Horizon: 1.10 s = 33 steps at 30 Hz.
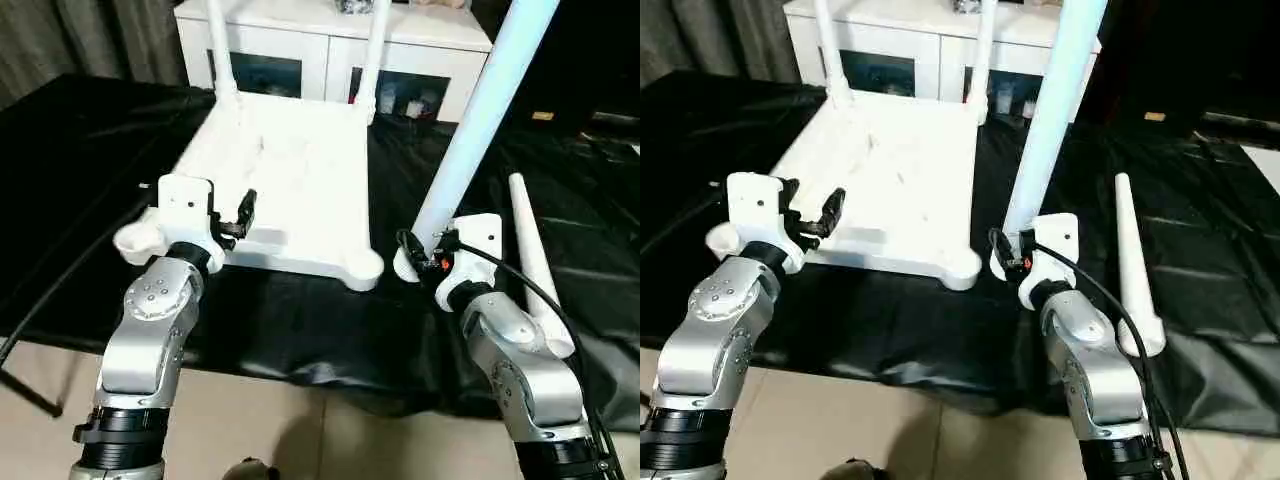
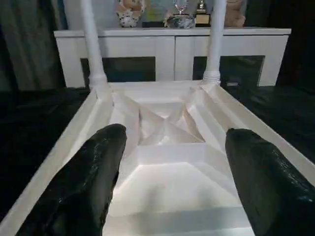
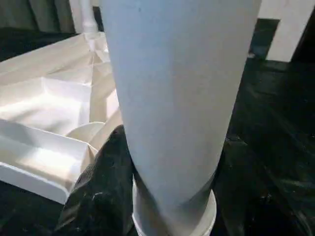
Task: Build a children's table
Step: Pick table leg
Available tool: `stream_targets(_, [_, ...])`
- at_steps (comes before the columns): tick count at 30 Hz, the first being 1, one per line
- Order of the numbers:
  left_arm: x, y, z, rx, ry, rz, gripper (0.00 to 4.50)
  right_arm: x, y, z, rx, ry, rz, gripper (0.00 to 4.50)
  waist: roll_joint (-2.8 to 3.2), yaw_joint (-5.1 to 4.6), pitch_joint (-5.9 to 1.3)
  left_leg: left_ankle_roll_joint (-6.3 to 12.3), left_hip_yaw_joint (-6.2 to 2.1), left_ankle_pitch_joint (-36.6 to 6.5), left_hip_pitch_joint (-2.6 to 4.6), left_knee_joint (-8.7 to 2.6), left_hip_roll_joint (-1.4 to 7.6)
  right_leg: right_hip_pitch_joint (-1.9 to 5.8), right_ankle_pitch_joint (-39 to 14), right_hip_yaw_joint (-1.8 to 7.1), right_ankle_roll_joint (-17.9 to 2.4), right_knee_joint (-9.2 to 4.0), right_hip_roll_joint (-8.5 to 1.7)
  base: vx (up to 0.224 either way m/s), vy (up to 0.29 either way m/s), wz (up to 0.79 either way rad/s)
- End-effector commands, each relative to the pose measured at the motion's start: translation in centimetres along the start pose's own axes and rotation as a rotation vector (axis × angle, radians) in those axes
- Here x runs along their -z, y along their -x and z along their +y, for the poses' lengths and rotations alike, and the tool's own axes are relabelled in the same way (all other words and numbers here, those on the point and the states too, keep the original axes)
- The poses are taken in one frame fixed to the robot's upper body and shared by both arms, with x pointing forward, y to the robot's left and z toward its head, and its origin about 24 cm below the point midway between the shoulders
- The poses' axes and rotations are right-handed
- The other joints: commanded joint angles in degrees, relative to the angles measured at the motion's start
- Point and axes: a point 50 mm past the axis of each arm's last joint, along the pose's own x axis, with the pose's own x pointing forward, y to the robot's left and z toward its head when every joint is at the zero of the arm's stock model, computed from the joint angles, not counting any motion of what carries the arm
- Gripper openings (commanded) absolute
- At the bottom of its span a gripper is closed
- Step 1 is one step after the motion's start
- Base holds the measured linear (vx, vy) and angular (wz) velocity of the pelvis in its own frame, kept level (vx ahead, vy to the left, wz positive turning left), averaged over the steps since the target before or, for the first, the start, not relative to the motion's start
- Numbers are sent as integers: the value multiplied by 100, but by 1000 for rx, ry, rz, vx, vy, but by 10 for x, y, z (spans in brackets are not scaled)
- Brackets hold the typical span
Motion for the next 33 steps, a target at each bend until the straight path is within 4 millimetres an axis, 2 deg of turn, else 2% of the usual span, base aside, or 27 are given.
stream_targets(1, [0, -3, -4, 15, -37, -9, 360, -9, 1, -2, 18, 0, -52, 189, 113, -92, -394, 61, -385, -1899, 345, -778, 472, -27, -1107, -76, -437, -271, 40, -54, 145, -6])
stream_targets(2, [-1, -3, -4, 8, -36, -13, 360, -9, 1, -2, 19, 0, -53, 189, 134, -182, -392, -397, -416, -2231, 429, -868, 484, -140, -938, -189, -382, -148, 226, -63, 121, 0])
stream_targets(4, [-2, -4, -4, -7, -45, -17, 360, -10, 1, -3, 21, 1, -55, 189, 183, -215, -401, -1751, -504, -3041, 365, -1050, 562, -155, -517, -232, -257, 52, 362, -67, 101, 3])
stream_targets(5, [-2, -5, -5, -7, -49, -16, 360, -9, 1, -3, 22, 4, -54, 189, 229, -265, -409, -2661, -617, -3478, 341, -1200, 674, -141, -212, -280, -266, 165, 453, -75, 17, 4])
stream_targets(6, [-2, -5, -5, -7, -49, -16, 360, -9, 1, -3, 22, 4, -54, 189, 223, -291, -401, -2859, -663, -3625, 316, -1275, 770, -121, -201, -303, -291, 208, 458, -75, 17, 4])
stream_targets(7, [-3, -6, -6, -10, -40, -13, 360, -9, 1, -3, 22, 5, -55, 189, 213, -290, -392, -2811, -782, -3985, 285, -1402, 1044, -81, -355, -340, -325, 331, 400, -80, -55, 4])
stream_targets(8, [-4, -6, -8, -7, -17, -12, 360, -10, 1, -3, 22, 6, -57, 189, 186, -264, -390, -2372, -868, -4170, 291, -1483, 1256, -37, -465, -346, -310, 445, 343, -88, -115, 11])
stream_targets(9, [-5, -6, -8, -11, -19, -23, 360, -9, 1, -3, 22, 4, -58, 189, 104, -231, -395, -1759, -898, -4025, 339, -1461, 1333, -30, -601, -225, -300, 418, 227, -88, -115, 11])
stream_targets(10, [-6, -6, -8, -13, -24, -32, 360, -9, 1, -3, 23, 3, -59, 189, 51, -201, -388, -1494, -820, -3845, 324, -1391, 1243, -13, -736, -123, -372, 337, 159, -96, -142, 13])
stream_targets(11, [-6, -6, -7, -18, -33, -33, 360, -9, 1, -3, 23, 2, -58, 189, -88, -169, -382, -1201, -555, -3272, 341, -759, 625, -171, -1475, 115, -882, -285, -258, -86, -132, -3])
stream_targets(12, [-6, -6, -7, -16, -28, -29, 360, -9, 1, -2, 23, -2, -61, 189, -193, -26, -274, -465, -659, -948, 26, 271, 129, -13, -2906, 371, -773, -723, -818, -86, -132, -3])
stream_targets(13, [-6, -6, -6, -16, -28, -26, 360, -9, 1, -2, 22, -6, -62, 189, -155, -22, -249, -341, -789, -179, -263, 382, -1, 256, -3184, 291, -477, -615, -668, -24, -107, -37])
stream_targets(14, [-4, -6, -6, -11, -35, -8, 360, -9, 1, -2, 21, -10, -63, 189, -88, 91, -223, -473, -791, -46, -294, 196, 160, 249, -3633, 91, -113, -618, -577, -28, -55, -40])
stream_targets(15, [-3, -6, -5, -6, -42, 4, 360, -9, 1, -1, 18, -13, -64, 189, 23, 58, -270, -553, -863, -661, -77, -186, 391, 232, -3175, -152, -392, -512, -332, -28, -55, -40])
stream_targets(16, [-3, -7, -4, -5, -48, 12, 360, -9, 1, -1, 14, -16, -64, 189, 92, 30, -307, -516, -866, -741, -9, -284, 466, 225, -2703, -256, -443, -486, -174, -80, -5, -6])
stream_targets(17, [-2, -7, -2, -17, -32, 20, 360, -9, 1, 1, 5, -21, -63, 189, 221, -128, -363, -571, -1120, -1579, 228, -587, 922, 71, -1407, -271, -653, -195, 58, -73, 15, -3])
stream_targets(19, [-1, -7, 0, -9, 8, 35, 360, -9, 1, 2, -3, -30, -59, 189, 202, -224, -293, -669, -1058, -2457, 143, -683, 833, 161, -912, -235, -991, -145, -89, -65, 12, -6])
stream_targets(20, [-3, -7, 1, -2, 26, 28, 360, -9, 1, 4, -18, -36, -58, 189, 116, -215, -244, -901, -902, -3015, 202, -563, 626, 104, -2155, -182, -1036, -378, -251, 0, 0, 0])
stream_targets(23, [-5, -6, 1, -2, 20, 15, 360, -11, 0, 6, -39, -42, -54, 189, 86, -170, -220, -791, -844, -2590, 210, -489, 584, 77, -3265, -175, -731, -557, -315, 0, 0, 0])
stream_targets(24, [-5, -6, 1, -3, 21, 10, 360, -11, 0, 6, -41, -30, -52, 189, 167, -92, -254, -568, -1072, -2409, -161, -668, 431, 416, -2997, -492, -817, -422, -364, 0, 0, 0])
stream_targets(25, [-5, -6, 1, -2, 27, 8, 360, -11, 0, 6, -42, -24, -52, 189, 119, -153, -240, -525, -1154, -2414, -214, -704, 412, 411, -2811, -563, -827, -387, -344, -36, 3, 24])
stream_targets(27, [-6, -6, 2, -9, 35, 10, 360, -10, -1, 8, -59, -18, -47, 189, 191, -228, -276, -606, -1344, -2622, -213, -743, 321, 456, -2323, -694, -1004, -293, -293, -9, -5, 36])
stream_targets(28, [-6, -5, 2, -10, 35, 13, 360, -10, -1, 8, -64, -17, -45, 189, 200, -195, -268, -689, -1343, -2820, -170, -728, 288, 444, -2471, -690, -1011, -327, -308, 12, -23, 47])
stream_targets(30, [-5, -5, 2, -17, 33, 20, 360, -10, -2, 10, -86, -6, -41, 189, 87, -185, -181, -878, -1270, -3287, -121, -434, 249, 554, -4151, -717, -870, -629, -668, 27, -28, 51])
stream_targets(31, [-4, -5, 2, -15, 38, 21, 360, -10, -2, 11, -91, -14, -42, 189, 129, -258, -182, -959, -1111, -3296, 413, -163, 455, 189, -4552, -570, -759, -814, -591, -24, -25, 36])
stream_targets(32, [-4, -5, 2, -15, 38, 21, 360, -10, -2, 11, -91, -14, -42, 189, 135, -317, -13, -1017, -1059, -3560, 695, 30, 445, 69, -5144, -877, -615, -1060, -492, 0, 0, 0])
stream_targets(33, [-4, -4, 2, -14, 40, 23, 360, -10, -3, 12, -92, -20, -44, 189, 272, -354, 8, -1116, -1131, -4390, 603, -369, 641, 285, -4328, -1010, -495, -746, -172, 0, 0, 0])
